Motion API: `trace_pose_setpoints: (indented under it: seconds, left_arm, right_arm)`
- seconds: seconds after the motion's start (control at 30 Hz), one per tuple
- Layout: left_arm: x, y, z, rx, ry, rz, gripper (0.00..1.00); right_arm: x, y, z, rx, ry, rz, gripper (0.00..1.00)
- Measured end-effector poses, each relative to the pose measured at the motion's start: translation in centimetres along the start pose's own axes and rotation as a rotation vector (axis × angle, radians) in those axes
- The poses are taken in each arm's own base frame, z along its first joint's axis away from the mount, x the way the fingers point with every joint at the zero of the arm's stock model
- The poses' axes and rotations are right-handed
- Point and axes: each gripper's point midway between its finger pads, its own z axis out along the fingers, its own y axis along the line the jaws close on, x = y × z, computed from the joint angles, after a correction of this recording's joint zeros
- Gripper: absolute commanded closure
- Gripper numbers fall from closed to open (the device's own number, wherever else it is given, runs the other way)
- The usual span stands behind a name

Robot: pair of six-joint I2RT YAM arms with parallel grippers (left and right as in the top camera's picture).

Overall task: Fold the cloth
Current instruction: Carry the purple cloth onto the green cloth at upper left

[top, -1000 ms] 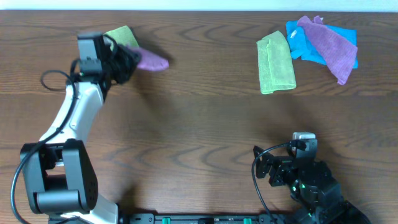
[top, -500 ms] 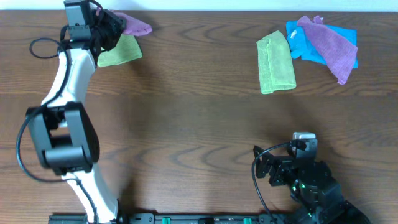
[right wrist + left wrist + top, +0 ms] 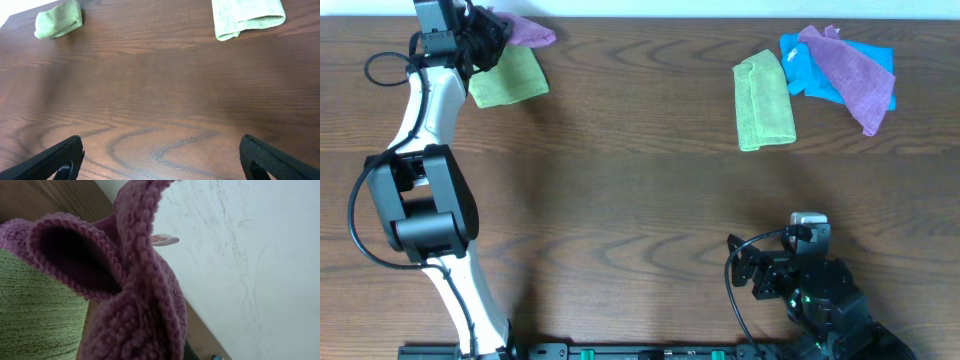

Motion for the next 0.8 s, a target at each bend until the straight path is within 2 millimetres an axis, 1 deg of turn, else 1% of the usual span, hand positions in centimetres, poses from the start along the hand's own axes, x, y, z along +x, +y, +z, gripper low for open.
trace_pose_setpoints:
  seconds: [0.47,0.6,0.73,0.8]
  left_arm:
    - [-0.3,0.1,0.1,-0.001,-0.013,0.030,0.94]
    - [0.2,1.4,1.1,-0.020,0.008,0.016,0.94]
    - [1.5,3.9,2.0,-0.083,0.058,-0.004,0.94]
    - [1.9,4.6,2.1,-0.106,0.072,0.000,0.94]
  right_arm:
    - [0.0,0.0,0.0,0.000,0.000,0.000,0.01]
    - [0.0,0.0,0.0,0.000,0.000,0.000,0.01]
    - [0.0,0.0,0.0,0.000,0.000,0.000,0.01]
    - [0.0,0.0,0.0,0.000,0.000,0.000,0.01]
